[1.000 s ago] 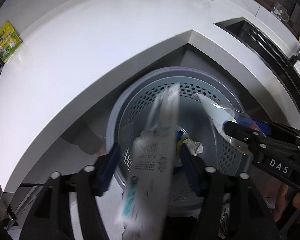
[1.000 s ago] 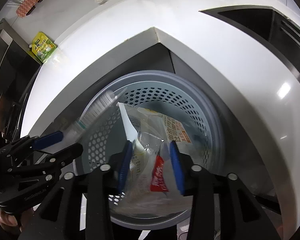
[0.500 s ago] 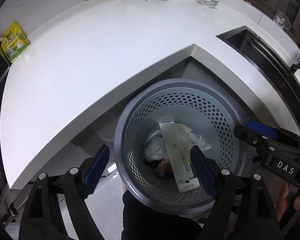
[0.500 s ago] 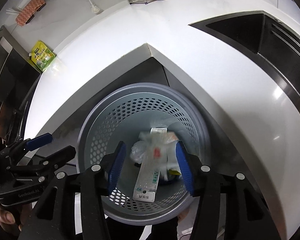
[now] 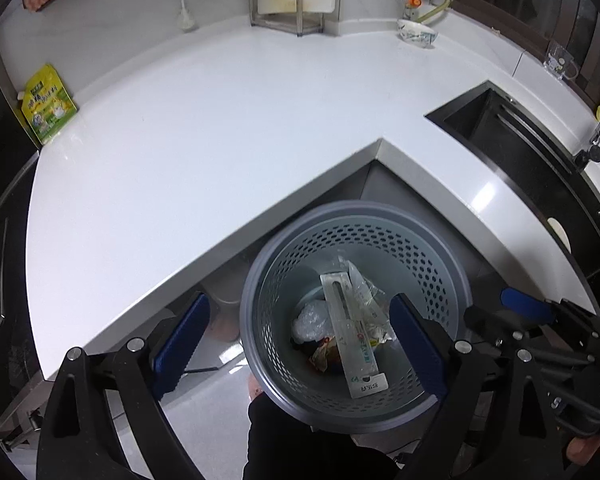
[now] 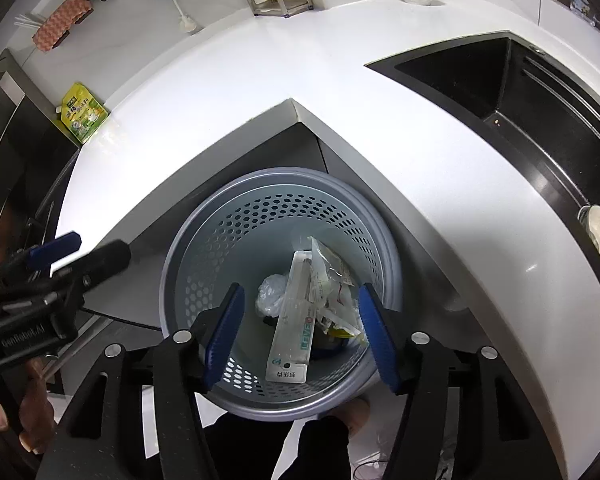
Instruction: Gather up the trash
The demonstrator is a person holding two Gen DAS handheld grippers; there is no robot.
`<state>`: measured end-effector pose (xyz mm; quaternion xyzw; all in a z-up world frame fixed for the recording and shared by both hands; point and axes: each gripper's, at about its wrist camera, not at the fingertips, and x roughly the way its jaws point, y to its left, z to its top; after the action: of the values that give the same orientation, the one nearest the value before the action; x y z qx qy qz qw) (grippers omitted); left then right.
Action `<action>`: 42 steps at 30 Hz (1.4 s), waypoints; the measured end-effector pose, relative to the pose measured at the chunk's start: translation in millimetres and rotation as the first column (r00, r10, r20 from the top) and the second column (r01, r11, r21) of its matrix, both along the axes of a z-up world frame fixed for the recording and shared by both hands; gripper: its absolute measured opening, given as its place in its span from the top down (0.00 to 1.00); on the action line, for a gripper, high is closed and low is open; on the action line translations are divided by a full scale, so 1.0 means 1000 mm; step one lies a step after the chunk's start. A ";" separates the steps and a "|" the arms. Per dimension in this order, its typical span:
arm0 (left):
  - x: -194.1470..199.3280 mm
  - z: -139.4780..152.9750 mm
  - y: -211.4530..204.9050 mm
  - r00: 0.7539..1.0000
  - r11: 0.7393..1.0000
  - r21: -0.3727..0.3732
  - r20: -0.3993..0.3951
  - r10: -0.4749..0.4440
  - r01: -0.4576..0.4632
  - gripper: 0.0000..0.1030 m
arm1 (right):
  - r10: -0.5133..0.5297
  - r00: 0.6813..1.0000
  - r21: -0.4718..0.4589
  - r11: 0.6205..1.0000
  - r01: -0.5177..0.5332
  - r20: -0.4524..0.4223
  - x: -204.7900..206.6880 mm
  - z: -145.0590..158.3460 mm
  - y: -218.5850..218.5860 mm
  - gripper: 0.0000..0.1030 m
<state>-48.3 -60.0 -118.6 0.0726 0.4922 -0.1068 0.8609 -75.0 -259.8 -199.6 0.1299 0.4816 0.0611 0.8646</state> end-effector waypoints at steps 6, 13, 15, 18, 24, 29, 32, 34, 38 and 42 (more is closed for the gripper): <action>-0.002 0.013 -0.002 1.000 1.000 0.005 0.029 0.008 -0.009 0.08 | -0.007 1.000 -0.007 1.000 0.007 0.013 -0.004 0.010 -0.001 0.41; -0.004 0.021 -0.002 0.999 1.000 0.004 0.037 0.021 -0.022 0.07 | -0.014 1.000 -0.006 1.000 0.014 0.023 -0.006 0.018 -0.004 0.37; -0.004 0.023 -0.001 0.999 1.000 0.002 0.039 0.021 -0.021 0.07 | -0.014 1.000 -0.010 1.000 0.014 0.027 -0.007 0.020 -0.004 0.37; -0.004 0.025 -0.001 0.999 1.000 0.008 0.044 0.028 -0.028 0.07 | -0.018 1.000 -0.011 1.000 0.018 0.026 -0.007 0.021 -0.005 0.35; -0.005 0.029 -0.001 0.998 0.999 0.000 0.045 0.032 -0.032 0.07 | -0.022 0.999 -0.018 1.000 0.022 0.026 -0.007 0.022 -0.005 0.34; -0.007 0.031 -0.005 0.998 0.999 0.017 0.054 0.027 -0.028 0.07 | -0.027 0.999 -0.026 0.999 0.028 0.032 -0.007 0.024 -0.004 0.34; -0.007 0.032 -0.006 0.998 0.999 0.019 0.054 0.027 -0.028 0.07 | -0.030 0.999 -0.025 0.999 0.031 0.030 -0.007 0.024 -0.005 0.33; -0.007 0.032 -0.006 0.998 0.999 0.020 0.054 0.031 -0.032 0.07 | -0.031 0.999 -0.023 0.999 0.032 0.026 -0.007 0.024 -0.004 0.33; -0.007 0.033 -0.005 0.998 0.999 0.023 0.055 0.037 -0.039 0.07 | -0.029 0.999 -0.025 0.999 0.030 0.027 -0.008 0.024 -0.003 0.33; -0.007 0.032 -0.003 0.998 0.998 0.027 0.051 0.049 -0.050 0.07 | -0.026 0.999 -0.032 0.999 0.027 0.032 -0.009 0.026 0.000 0.33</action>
<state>-54.9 -62.6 -86.4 0.0750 0.4734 -0.0767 0.8743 -83.6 -260.2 -173.8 0.1213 0.4670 0.0437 0.8748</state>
